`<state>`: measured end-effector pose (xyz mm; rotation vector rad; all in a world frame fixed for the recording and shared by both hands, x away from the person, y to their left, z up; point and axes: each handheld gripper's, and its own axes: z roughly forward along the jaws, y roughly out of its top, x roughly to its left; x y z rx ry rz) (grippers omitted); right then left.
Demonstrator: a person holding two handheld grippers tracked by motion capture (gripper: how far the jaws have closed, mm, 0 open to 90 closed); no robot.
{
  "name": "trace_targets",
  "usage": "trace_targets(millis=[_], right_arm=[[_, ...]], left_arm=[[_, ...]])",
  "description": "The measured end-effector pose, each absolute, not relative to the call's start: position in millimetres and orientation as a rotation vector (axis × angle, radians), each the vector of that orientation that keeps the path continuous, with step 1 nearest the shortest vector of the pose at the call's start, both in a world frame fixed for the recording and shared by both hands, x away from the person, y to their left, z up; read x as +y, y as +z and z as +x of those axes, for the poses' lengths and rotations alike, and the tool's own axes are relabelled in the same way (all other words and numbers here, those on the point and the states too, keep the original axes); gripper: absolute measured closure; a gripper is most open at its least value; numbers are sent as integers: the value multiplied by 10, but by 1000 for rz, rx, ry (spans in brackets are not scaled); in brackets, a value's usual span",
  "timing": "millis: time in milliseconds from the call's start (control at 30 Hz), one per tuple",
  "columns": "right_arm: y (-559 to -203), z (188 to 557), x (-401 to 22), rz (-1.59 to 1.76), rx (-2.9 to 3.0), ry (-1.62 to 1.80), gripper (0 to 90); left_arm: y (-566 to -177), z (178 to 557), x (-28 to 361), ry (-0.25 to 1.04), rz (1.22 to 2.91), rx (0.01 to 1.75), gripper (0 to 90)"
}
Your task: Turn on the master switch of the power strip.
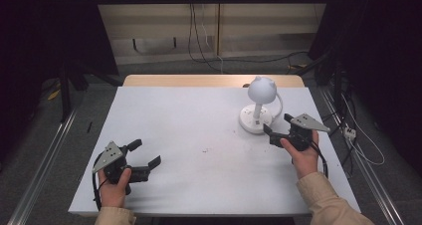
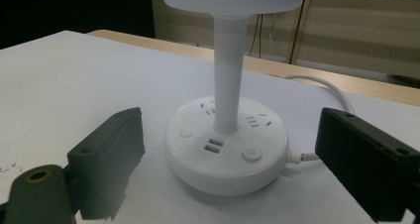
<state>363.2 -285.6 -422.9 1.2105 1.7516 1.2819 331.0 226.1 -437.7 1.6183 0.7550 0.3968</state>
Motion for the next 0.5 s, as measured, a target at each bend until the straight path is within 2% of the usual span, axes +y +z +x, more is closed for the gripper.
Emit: trace_targets(millis=[233, 267, 500], right_arm=[[-4240, 3681, -2846, 1205, 1765, 1262, 134], [-4248, 3699, -2854, 1210, 1761, 1268, 162], [-4273, 3730, -2868, 1229, 1752, 1262, 198]], left_arm=[[-4377, 3309, 2275, 398, 1617, 756, 30], [-4378, 3310, 2276, 398, 1615, 757, 30], [-4371, 3316, 2283, 399, 1612, 757, 30]])
